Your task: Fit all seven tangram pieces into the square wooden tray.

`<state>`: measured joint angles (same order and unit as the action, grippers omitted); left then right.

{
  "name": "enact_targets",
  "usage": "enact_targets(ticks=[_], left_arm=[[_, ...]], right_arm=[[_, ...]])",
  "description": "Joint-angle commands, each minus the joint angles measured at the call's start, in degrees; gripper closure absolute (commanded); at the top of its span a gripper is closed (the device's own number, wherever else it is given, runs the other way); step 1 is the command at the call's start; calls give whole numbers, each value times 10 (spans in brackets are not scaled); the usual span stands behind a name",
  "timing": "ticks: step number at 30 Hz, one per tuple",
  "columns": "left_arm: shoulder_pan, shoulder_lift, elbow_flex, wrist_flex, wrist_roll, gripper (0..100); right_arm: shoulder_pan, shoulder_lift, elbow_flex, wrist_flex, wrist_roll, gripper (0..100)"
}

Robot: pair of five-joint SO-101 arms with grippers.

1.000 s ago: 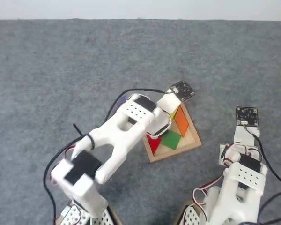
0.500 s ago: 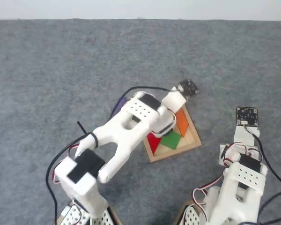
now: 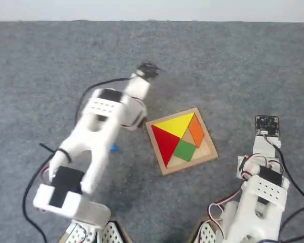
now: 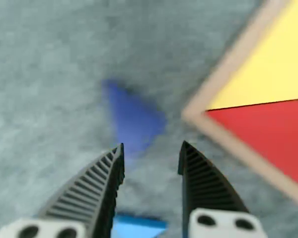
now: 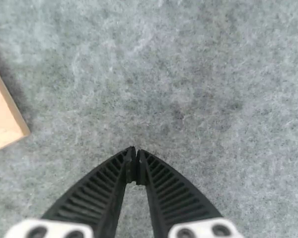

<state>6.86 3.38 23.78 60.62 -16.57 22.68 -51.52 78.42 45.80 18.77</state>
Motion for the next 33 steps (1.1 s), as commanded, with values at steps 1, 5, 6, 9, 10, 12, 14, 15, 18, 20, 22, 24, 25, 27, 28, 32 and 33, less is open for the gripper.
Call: enact_targets(ticks=[1,5,6,9,10,12,14,15,18,20,22,24,25,27,28,32,33], left_arm=[[-61,-20,2,11,-33,820],[-101,-34,44,30,-59,820],[-110,-43,65,31,-66,820],[-143,-92,131,14,-85,820],[-154,-113,152,4,-87,820],[-169,-147,181,-14,-87,820],[-171,-166,196,-14,-86,820],[-170,-167,198,-7,-86,820],[-169,-151,199,-4,-84,820],[-168,-137,196,-4,-82,819],[-162,-124,193,-4,-82,819],[-153,-110,191,-4,-76,819],[-149,-103,189,-4,-61,818],[-139,-86,185,-14,-22,816],[-135,-76,182,-15,-4,816],[-124,-38,165,-12,76,816],[-124,-31,165,-14,92,816]], right_arm=[[-7,-13,-18,-9,-3,990],[-7,-12,-18,-9,-2,990],[-7,-12,-18,-9,-2,990],[-7,-12,-18,-9,-2,990],[-7,-13,-18,-9,-2,990],[-7,-15,-18,-9,-2,990],[-17,-14,-18,-9,-2,990],[-24,-13,-18,-7,-1,990],[-28,-15,-18,-5,-1,990],[-28,-15,-18,-5,-1,990],[-28,-15,-18,-5,-1,990],[-28,-15,-18,-5,-1,990],[-28,-16,-18,-5,-1,990],[-28,-16,-18,-5,-1,990],[-28,-16,-18,-5,-1,990],[-28,-16,-18,-5,-1,990],[-28,-16,-18,-5,-1,990]])
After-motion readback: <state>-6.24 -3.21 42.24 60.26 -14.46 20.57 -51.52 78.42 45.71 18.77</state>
